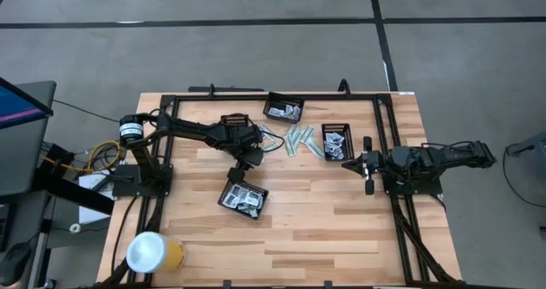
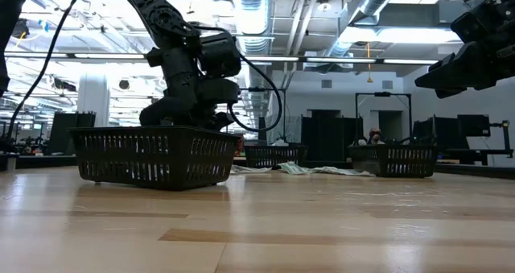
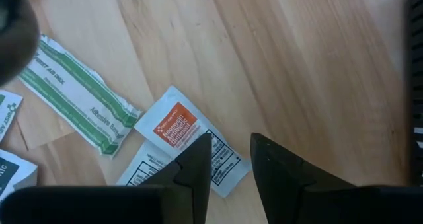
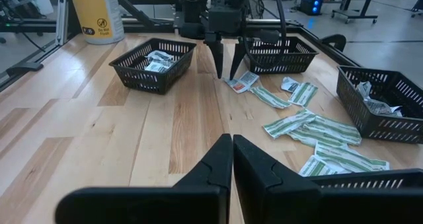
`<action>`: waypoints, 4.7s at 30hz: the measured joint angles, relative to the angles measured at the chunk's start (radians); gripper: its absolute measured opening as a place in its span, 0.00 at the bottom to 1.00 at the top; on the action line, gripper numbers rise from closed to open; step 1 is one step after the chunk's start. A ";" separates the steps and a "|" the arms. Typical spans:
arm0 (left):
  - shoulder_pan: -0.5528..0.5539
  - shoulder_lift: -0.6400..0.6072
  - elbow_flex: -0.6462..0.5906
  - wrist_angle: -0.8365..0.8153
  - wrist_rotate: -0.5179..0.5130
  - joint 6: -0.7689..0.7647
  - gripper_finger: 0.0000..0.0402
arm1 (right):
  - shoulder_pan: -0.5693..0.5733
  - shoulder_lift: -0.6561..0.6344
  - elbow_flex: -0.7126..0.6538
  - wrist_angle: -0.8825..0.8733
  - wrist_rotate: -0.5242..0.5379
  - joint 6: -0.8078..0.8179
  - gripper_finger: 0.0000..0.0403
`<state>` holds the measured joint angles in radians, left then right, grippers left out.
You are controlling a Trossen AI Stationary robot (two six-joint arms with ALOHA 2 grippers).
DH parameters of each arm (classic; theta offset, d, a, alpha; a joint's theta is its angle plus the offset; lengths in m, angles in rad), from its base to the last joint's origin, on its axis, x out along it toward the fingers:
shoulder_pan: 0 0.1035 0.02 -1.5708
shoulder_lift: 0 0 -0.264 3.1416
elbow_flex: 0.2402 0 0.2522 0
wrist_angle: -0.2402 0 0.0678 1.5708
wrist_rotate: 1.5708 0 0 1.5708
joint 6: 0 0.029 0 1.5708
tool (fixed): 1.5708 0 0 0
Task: Pick & Place First Aid Supplies
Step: Put the orange ointment pack into the top black bin
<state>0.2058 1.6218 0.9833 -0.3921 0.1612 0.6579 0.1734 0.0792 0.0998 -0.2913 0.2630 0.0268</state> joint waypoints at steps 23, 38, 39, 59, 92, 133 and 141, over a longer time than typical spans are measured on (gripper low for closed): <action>-0.003 0.037 0.002 0.004 0.001 -0.002 0.21 | 0.000 0.000 0.000 0.000 0.000 0.000 0.02; -0.023 0.027 -0.002 0.006 -0.033 0.000 0.01 | 0.000 0.000 0.000 0.000 0.000 0.000 0.02; -0.025 0.022 -0.003 0.007 -0.045 0.000 0.01 | 0.000 0.000 0.000 0.000 0.000 0.000 0.02; -0.069 -0.119 -0.002 0.183 -0.305 0.227 0.02 | 0.000 0.000 0.000 0.000 0.000 0.000 0.02; 0.245 -0.278 0.000 0.464 0.084 -0.471 0.02 | -0.019 0.000 -0.001 0.015 0.160 0.000 0.02; 0.298 -0.089 0.013 0.979 0.082 -0.679 0.01 | -0.174 0.000 -0.002 0.596 0.210 -0.166 0.02; 0.406 0.105 0.158 0.950 0.076 -0.794 0.01 | -0.223 0.000 -0.002 0.517 0.210 -0.168 0.02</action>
<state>0.6120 1.7268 1.1417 0.5583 0.2375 -0.1360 -0.0494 0.0792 0.0978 0.2262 0.4732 -0.1410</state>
